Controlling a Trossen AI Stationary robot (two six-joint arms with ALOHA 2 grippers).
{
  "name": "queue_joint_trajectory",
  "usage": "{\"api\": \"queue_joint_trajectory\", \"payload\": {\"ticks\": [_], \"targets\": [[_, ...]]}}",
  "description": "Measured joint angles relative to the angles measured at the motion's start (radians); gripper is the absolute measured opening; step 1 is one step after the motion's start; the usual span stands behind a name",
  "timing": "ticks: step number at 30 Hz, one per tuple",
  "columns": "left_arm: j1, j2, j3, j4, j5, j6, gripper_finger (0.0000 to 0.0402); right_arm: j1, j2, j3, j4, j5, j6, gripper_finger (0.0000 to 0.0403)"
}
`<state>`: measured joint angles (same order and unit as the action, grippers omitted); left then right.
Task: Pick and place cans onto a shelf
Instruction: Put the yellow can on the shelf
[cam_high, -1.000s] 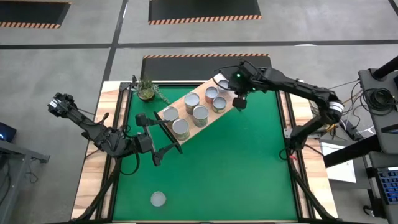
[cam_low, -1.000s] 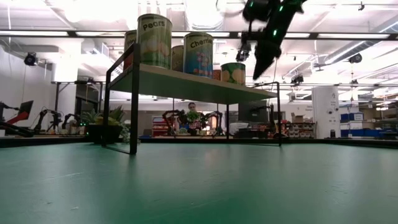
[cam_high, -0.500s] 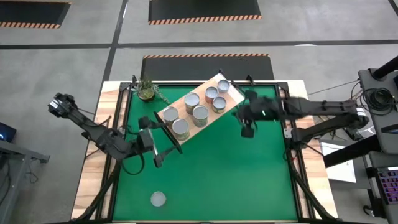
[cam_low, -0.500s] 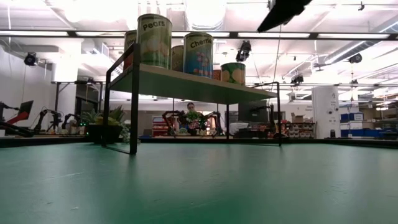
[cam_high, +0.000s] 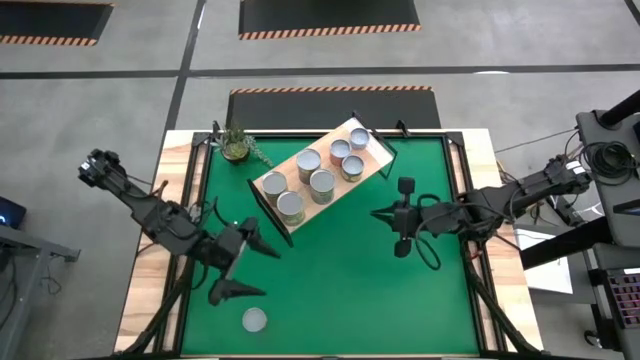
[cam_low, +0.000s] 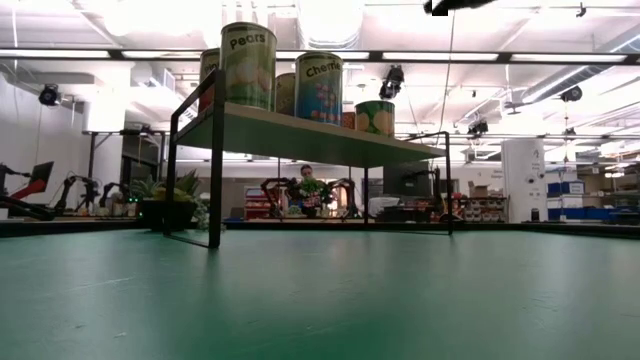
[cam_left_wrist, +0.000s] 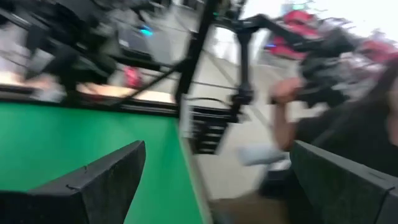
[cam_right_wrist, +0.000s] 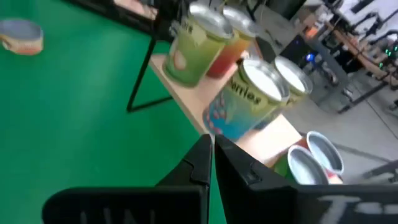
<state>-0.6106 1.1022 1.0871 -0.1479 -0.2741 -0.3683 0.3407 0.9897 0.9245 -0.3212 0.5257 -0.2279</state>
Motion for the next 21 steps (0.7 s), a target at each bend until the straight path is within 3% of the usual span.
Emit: {"api": "queue_joint_trajectory", "payload": {"ticks": [3, 12, 15, 18, 21], "targets": [[-0.005, 0.021, 0.055, -0.05, 0.078, -0.057, 0.0382, 0.002, 0.0, 0.0, 0.034, 0.001, -0.026, 0.0009], [-0.01, 0.183, 0.073, 0.05, 0.082, -0.094, 0.0382, 0.002, 0.001, -0.009, 0.043, -0.001, -0.029, 0.0009], [-0.01, 0.255, 0.087, 0.0, 0.189, -0.111, 0.0382, 0.002, 0.0, -0.009, 0.043, -0.001, -0.048, 0.0009], [-0.011, 0.306, 0.117, -0.149, 0.344, -0.32, 0.0382, 0.002, 0.0, -0.009, 0.044, -0.001, -0.069, 0.0009], [-0.022, 0.354, 0.16, -0.441, 0.371, -0.655, 0.0382, 0.002, 0.0, -0.009, 0.048, -0.001, -0.079, 0.0009]]}}
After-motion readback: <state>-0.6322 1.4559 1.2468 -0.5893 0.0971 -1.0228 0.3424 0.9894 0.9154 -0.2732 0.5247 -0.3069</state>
